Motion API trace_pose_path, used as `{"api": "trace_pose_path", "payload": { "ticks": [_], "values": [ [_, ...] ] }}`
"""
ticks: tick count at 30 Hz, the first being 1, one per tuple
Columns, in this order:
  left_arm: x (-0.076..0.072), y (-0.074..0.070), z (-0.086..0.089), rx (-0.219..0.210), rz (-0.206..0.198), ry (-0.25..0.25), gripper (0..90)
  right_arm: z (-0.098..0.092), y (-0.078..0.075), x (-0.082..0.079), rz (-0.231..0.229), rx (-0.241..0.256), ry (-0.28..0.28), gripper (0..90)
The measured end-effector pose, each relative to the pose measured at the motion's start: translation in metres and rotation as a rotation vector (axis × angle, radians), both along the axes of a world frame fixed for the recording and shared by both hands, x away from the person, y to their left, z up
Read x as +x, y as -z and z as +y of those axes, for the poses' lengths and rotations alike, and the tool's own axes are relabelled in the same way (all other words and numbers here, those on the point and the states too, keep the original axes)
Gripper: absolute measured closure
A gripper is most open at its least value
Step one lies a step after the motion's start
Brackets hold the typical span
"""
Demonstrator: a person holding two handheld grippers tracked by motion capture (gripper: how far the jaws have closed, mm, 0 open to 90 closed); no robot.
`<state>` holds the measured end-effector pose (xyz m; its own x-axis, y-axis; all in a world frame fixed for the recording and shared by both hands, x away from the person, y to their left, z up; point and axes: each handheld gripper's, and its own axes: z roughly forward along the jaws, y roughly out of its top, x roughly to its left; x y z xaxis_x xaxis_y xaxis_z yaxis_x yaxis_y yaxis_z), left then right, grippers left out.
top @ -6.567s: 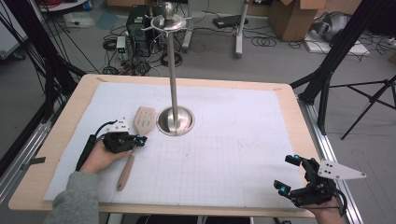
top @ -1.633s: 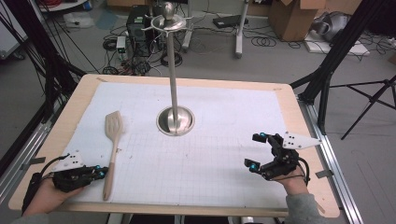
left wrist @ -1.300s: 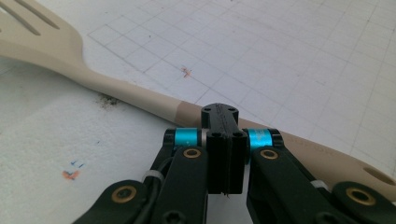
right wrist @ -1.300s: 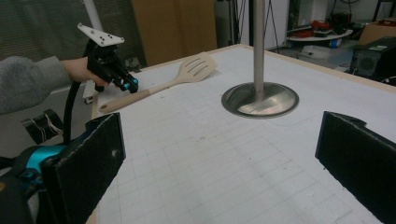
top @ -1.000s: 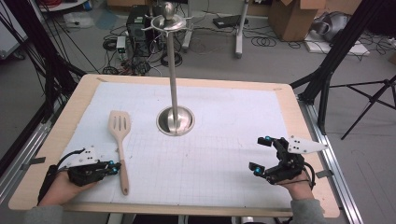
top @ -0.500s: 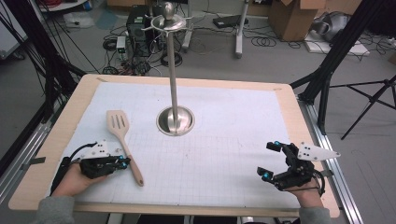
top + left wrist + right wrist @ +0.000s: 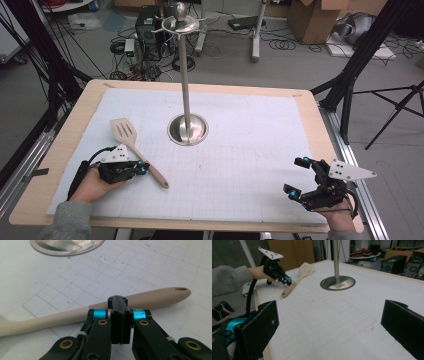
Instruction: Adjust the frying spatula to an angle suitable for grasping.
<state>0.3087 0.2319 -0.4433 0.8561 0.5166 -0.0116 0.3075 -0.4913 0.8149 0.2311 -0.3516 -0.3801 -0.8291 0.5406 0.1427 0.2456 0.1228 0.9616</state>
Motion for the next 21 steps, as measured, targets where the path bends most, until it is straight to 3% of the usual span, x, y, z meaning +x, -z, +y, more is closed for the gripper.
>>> {"api": "trace_pose_path", "payload": {
  "ticks": [14,21],
  "values": [
    [0.024,-0.002,-0.021,0.025,-0.013,0.002,89.6,-0.015,0.001,-0.021,0.003,-0.015,0.053,0.4],
    [0.033,-0.002,-0.033,0.040,-0.033,-0.022,89.6,-0.020,0.002,-0.030,0.004,-0.018,0.075,0.4]
  ]
}}
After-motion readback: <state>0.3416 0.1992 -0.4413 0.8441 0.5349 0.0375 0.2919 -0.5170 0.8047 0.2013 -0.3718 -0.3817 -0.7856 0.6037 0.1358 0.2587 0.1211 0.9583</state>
